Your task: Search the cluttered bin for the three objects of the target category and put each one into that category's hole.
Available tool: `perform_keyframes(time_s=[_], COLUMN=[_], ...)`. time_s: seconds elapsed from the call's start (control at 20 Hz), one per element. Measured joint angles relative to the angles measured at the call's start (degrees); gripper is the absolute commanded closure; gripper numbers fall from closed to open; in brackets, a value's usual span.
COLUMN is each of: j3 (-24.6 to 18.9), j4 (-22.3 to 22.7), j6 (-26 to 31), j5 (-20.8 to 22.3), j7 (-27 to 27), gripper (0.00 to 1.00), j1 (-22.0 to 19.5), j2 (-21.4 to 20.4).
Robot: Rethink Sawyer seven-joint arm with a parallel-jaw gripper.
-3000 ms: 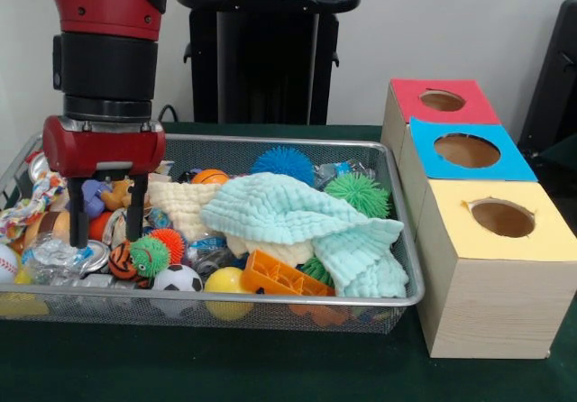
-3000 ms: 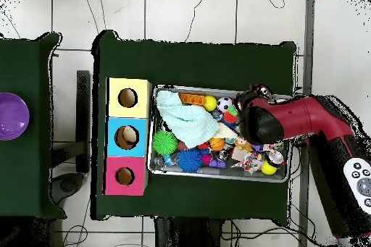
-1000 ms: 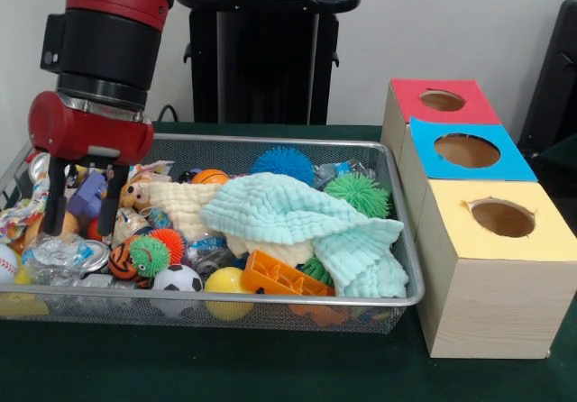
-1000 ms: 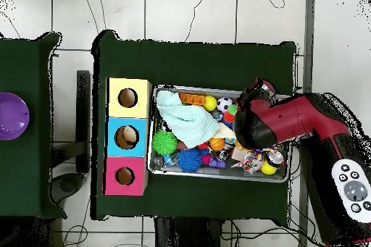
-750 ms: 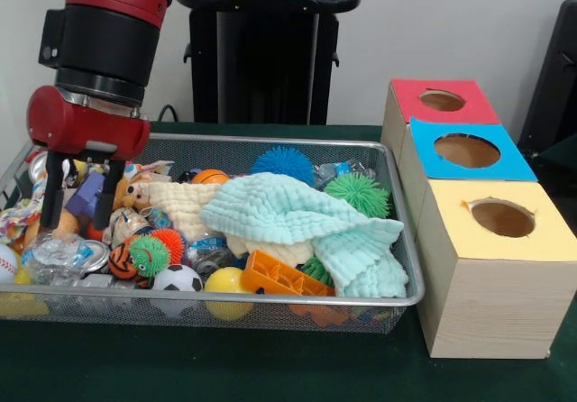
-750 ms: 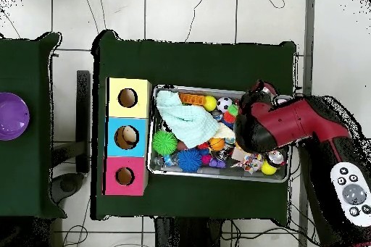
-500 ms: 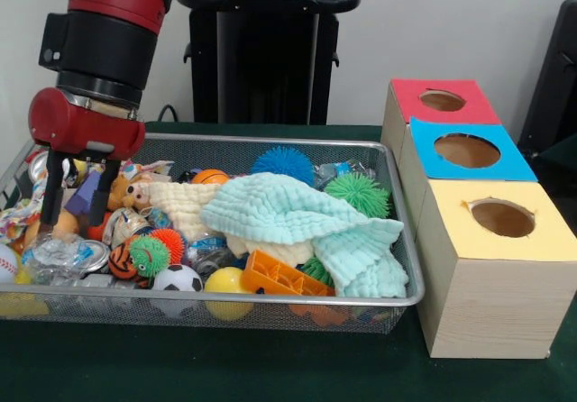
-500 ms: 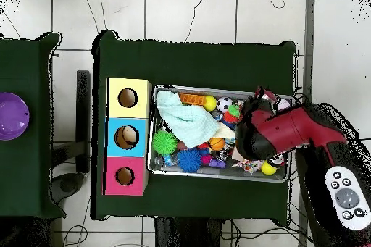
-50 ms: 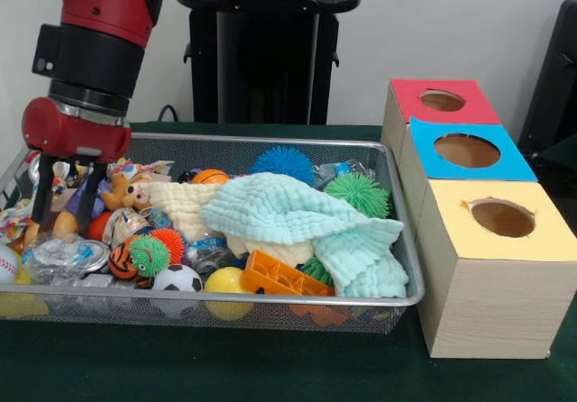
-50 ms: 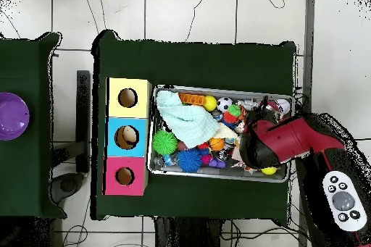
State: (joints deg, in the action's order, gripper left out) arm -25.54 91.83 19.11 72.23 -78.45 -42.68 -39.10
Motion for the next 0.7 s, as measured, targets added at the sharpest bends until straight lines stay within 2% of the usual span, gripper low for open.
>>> perform_keyframes(time_s=[0.7], j3=[6.3], j4=[0.0], j6=[-0.2], j5=[0.0], j7=[0.0], gripper=[0.0], j1=[-0.1], j2=[5.6])
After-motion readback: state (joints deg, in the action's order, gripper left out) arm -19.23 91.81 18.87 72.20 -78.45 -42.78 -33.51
